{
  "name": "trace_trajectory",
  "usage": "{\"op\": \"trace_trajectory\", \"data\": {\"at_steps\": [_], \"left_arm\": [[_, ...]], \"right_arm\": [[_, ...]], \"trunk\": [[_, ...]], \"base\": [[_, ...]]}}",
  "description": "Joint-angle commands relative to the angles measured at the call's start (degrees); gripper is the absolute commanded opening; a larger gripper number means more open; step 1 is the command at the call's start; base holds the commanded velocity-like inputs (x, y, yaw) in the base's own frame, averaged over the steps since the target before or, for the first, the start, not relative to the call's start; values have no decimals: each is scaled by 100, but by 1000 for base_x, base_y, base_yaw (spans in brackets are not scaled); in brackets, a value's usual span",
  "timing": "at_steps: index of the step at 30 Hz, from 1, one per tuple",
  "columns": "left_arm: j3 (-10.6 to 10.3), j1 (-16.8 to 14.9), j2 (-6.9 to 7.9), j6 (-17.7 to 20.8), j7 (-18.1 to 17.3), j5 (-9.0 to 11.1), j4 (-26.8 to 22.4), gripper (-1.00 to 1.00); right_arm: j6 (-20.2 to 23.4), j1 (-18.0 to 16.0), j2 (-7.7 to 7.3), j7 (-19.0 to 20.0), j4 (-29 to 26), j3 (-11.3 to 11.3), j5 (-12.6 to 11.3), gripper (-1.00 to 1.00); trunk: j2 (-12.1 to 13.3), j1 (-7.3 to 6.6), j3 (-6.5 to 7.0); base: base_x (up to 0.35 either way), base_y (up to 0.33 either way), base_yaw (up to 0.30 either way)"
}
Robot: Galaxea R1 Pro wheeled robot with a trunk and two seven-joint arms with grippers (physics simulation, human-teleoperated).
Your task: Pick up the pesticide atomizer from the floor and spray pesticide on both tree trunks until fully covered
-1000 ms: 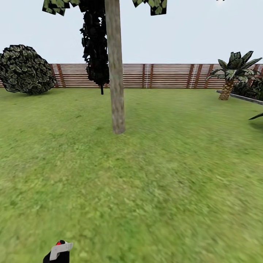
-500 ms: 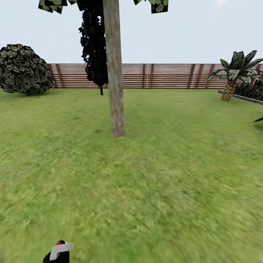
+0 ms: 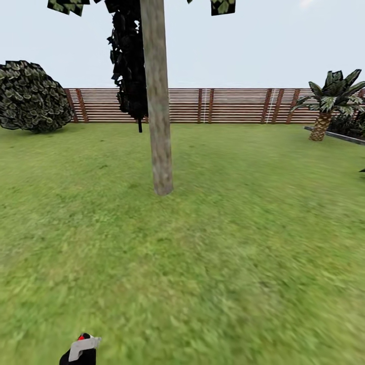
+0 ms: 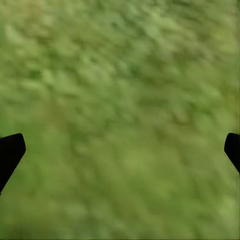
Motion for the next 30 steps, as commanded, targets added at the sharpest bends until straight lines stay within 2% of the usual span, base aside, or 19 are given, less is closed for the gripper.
{"op": "trace_trajectory", "data": {"at_steps": [1, 22, 30], "left_arm": [[4, -3, -1, -15, -27, 50, 4, -100], [4, -3, 21, -11, -27, 53, -4, -100], [4, -3, 20, -14, -31, 145, 2, -100]], "right_arm": [[-18, -3, 0, 24, 4, -45, 32, 100], [-18, -3, 0, 24, 4, -45, 32, 100], [-18, -3, 0, 24, 4, -45, 33, 100]], "trunk": [[-2, 2, -5], [-2, 2, -5], [-2, 2, -5]], "base": [[340, 0, 0], [340, 0, 0], [340, 0, 0]]}}
